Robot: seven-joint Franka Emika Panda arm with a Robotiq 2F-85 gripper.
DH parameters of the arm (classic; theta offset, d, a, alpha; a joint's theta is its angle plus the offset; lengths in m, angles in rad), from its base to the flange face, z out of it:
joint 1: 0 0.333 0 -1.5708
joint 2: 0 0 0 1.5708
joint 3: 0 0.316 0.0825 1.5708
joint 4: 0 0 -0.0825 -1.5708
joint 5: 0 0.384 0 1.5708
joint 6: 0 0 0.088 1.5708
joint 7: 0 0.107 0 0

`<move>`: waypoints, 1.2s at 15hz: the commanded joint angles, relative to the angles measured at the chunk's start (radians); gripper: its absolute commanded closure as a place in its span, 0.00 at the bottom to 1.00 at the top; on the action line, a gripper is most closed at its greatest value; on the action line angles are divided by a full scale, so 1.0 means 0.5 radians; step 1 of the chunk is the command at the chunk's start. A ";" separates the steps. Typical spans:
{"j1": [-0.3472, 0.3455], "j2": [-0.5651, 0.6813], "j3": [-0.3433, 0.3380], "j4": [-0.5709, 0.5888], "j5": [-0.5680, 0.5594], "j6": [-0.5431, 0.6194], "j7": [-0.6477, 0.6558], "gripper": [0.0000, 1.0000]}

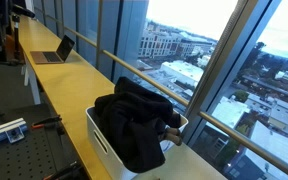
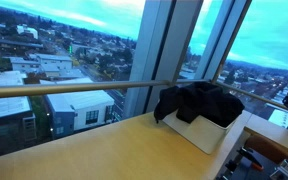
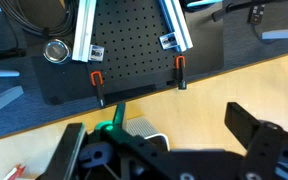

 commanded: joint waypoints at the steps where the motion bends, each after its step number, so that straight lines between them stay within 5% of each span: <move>1: -0.041 0.009 0.029 0.007 0.020 -0.004 -0.026 0.00; 12: -0.041 0.009 0.028 0.010 0.019 -0.003 -0.025 0.00; 18: 0.200 0.364 0.178 0.151 0.259 0.631 -0.082 0.00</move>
